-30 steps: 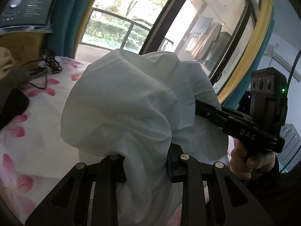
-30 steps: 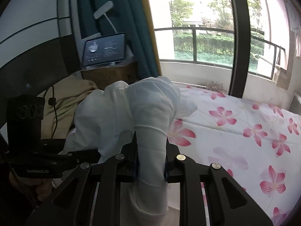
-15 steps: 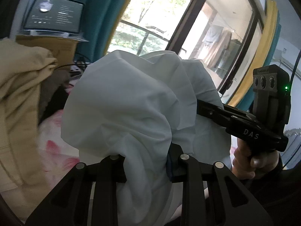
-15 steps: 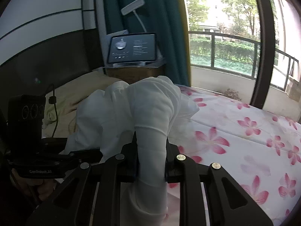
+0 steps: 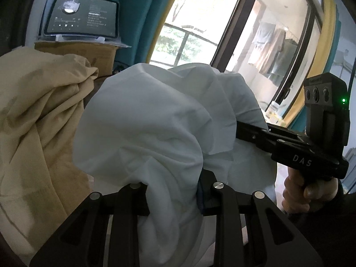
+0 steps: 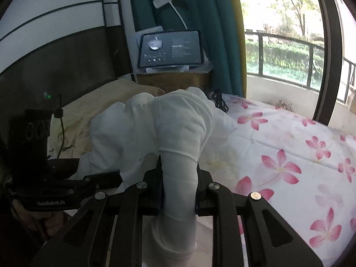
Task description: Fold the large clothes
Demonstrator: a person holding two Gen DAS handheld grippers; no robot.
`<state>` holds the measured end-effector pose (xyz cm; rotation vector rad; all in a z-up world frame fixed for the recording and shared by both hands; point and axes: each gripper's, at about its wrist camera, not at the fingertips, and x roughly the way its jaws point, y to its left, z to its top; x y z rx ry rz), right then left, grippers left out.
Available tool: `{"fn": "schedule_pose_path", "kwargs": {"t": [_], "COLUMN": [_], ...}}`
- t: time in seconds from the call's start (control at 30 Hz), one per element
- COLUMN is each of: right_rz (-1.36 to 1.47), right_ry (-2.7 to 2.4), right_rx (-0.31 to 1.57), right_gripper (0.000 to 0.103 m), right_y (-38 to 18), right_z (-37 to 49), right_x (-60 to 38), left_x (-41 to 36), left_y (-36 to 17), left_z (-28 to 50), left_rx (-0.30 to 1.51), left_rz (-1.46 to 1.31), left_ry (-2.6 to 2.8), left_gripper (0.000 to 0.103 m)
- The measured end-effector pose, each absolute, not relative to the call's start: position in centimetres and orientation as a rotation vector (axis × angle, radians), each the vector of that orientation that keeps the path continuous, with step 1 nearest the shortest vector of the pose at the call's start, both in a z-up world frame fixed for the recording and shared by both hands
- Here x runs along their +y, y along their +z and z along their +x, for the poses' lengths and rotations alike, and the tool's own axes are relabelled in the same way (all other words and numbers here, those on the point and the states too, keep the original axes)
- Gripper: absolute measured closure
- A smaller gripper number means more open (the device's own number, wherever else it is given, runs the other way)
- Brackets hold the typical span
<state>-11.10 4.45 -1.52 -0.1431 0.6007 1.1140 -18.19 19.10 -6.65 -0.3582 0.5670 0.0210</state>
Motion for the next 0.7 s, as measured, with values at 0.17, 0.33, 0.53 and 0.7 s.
{"fn": "schedule_pose_path", "kwargs": {"t": [0.17,0.33,0.53,0.7], "right_rz": [-0.123,-0.118,-0.095,-0.086], "right_ry": [1.076,0.999,0.981,0.969], "right_rx": [0.669,0.767,0.835,0.853], "right_gripper": [0.083,0.083,0.081,0.074], "right_y": [-3.7,-6.7,-8.7,-9.6], "right_z": [-9.9,-7.7,-5.8,-5.1], "right_x": [5.5,5.9,5.7,5.6], "left_x": [20.7,23.0,22.7,22.5], "left_y": [-8.0,-8.4,-9.2,-9.9], "left_z": [-16.7,-16.1,-15.4,-15.0], "left_rx": [0.607,0.616,0.657,0.697], "left_rz": [-0.363,-0.395,-0.383,-0.370], "left_ry": [0.048,0.113,0.149,0.200], "left_gripper": [0.074,0.081,0.081,0.069]}}
